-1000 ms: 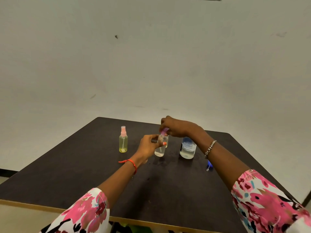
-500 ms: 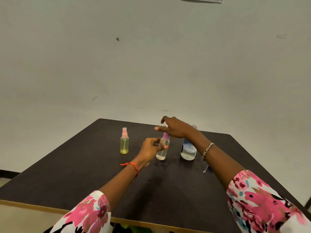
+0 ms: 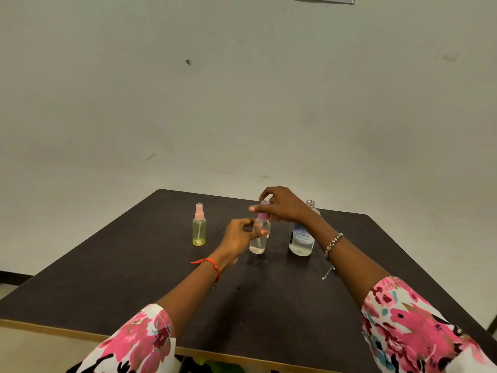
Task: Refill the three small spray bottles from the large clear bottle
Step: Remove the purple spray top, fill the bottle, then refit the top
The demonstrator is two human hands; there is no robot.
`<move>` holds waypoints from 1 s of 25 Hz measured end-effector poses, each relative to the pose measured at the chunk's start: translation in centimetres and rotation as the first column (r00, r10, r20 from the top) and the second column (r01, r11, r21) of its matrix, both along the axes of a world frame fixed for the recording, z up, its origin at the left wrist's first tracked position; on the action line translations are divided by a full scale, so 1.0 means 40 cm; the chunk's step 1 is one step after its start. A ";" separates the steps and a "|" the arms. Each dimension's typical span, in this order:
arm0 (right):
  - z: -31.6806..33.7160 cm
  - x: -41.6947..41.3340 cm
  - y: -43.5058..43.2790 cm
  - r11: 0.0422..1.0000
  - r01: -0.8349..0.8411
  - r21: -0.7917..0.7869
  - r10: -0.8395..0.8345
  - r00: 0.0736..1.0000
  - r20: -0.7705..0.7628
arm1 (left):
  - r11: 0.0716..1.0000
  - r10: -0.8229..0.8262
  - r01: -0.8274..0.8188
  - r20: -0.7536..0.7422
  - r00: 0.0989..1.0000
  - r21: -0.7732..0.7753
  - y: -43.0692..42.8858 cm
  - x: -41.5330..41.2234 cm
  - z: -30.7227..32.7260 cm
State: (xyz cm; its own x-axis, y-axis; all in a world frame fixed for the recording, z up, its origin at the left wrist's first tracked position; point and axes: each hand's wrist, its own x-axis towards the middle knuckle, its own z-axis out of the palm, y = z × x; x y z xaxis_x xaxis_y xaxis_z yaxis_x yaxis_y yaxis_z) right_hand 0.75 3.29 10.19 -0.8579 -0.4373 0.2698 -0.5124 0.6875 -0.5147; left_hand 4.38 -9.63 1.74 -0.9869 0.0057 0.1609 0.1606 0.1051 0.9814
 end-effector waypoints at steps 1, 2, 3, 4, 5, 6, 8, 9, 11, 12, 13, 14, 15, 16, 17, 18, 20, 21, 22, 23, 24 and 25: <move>-0.001 0.002 0.002 1.000 -0.001 -0.002 0.001 1.000 0.012 | 1.000 0.000 0.000 0.003 1.000 -0.001 0.000 0.000 0.000; 0.000 0.003 0.006 1.000 -0.028 0.014 0.028 0.999 0.018 | 1.000 0.004 -0.004 0.005 1.000 0.001 -0.001 0.002 0.000; 0.002 0.004 0.009 0.997 -0.073 0.022 0.072 0.997 0.027 | 1.000 0.009 -0.009 0.003 1.000 0.007 -0.002 0.002 0.000; 0.002 0.003 0.012 0.993 -0.115 0.019 0.114 0.993 0.033 | 1.000 0.011 -0.011 -0.001 1.000 0.010 -0.003 0.001 0.000; 0.003 0.001 0.013 0.991 -0.136 0.017 0.135 0.990 0.027 | 1.000 0.009 -0.009 -0.005 1.000 0.012 -0.003 0.001 0.000; 0.001 -0.001 0.012 0.991 -0.132 0.021 0.132 0.991 0.006 | 1.000 0.010 -0.009 -0.007 1.000 0.015 -0.002 0.000 0.000; -0.007 -0.001 0.004 0.997 -0.076 0.023 0.077 0.996 -0.052 | 1.000 0.018 -0.018 -0.004 1.000 0.022 -0.001 -0.001 0.000; -0.012 0.000 -0.002 0.999 -0.041 0.015 0.042 0.997 -0.058 | 0.999 0.020 -0.020 -0.002 1.000 0.025 -0.001 -0.001 0.000; -0.018 0.001 -0.007 1.000 0.005 -0.015 -0.005 1.000 -0.014 | 1.000 0.012 -0.012 -0.005 1.000 0.023 -0.001 0.000 0.001; -0.018 -0.001 -0.006 1.000 0.013 -0.024 -0.013 1.000 0.014 | 1.000 0.009 -0.009 -0.010 1.000 0.017 -0.001 0.002 0.002; -0.015 -0.003 -0.003 1.000 0.006 -0.028 -0.005 0.999 0.038 | 1.000 0.010 -0.010 -0.013 1.000 0.014 -0.001 0.003 0.003; -0.011 -0.004 0.002 0.999 -0.018 -0.034 0.020 0.998 0.063 | 1.000 0.011 -0.011 -0.014 1.000 0.016 -0.002 0.005 0.004; -0.007 -0.005 0.007 0.997 -0.056 -0.047 0.059 0.994 0.087 | 1.000 0.010 -0.010 -0.014 1.000 0.020 -0.003 0.006 0.005; -0.004 -0.005 0.011 0.994 -0.089 -0.061 0.095 0.990 0.101 | 1.000 0.009 -0.009 -0.015 1.000 0.023 -0.004 0.006 0.006; -0.005 -0.005 0.015 0.992 -0.105 -0.070 0.112 0.989 0.099 | 1.000 0.009 -0.008 -0.015 1.000 0.026 -0.003 0.006 0.007; -0.009 -0.005 0.015 0.992 -0.098 -0.075 0.104 0.991 0.083 | 0.999 0.010 -0.010 -0.014 1.000 0.031 -0.004 0.005 0.008; -0.018 -0.003 0.008 0.995 -0.046 -0.091 0.051 0.997 0.050 | 0.999 0.008 -0.007 -0.013 1.000 0.047 -0.005 0.005 0.010; -0.024 -0.005 0.006 0.996 -0.021 -0.091 0.025 0.998 0.050 | 0.999 0.005 -0.005 -0.011 1.000 0.051 -0.006 0.004 0.009; -0.028 -0.008 0.005 0.996 -0.007 -0.087 0.013 0.998 0.063 | 0.999 0.003 -0.003 -0.011 1.000 0.052 -0.007 0.005 0.010; -0.030 -0.011 0.006 0.996 -0.008 -0.087 0.015 0.996 0.086 | 0.999 0.003 -0.002 -0.010 1.000 0.051 -0.008 0.005 0.010; -0.029 -0.013 0.009 0.995 -0.023 -0.097 0.034 0.993 0.113 | 0.999 0.003 -0.003 -0.010 1.000 0.052 -0.010 0.005 0.009; -0.027 -0.013 0.013 0.993 -0.051 -0.111 0.066 0.989 0.134 | 0.999 0.005 -0.005 -0.010 1.000 0.051 -0.012 0.004 0.008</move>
State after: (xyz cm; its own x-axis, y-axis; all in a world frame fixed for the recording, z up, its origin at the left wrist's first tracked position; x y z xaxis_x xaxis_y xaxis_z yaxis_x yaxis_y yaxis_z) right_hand 0.23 3.82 9.11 -0.8638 -0.4625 0.1997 -0.4696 0.5958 -0.6515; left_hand 4.56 -10.11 2.05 -0.9852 -0.0079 0.1713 0.1706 0.0558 0.9838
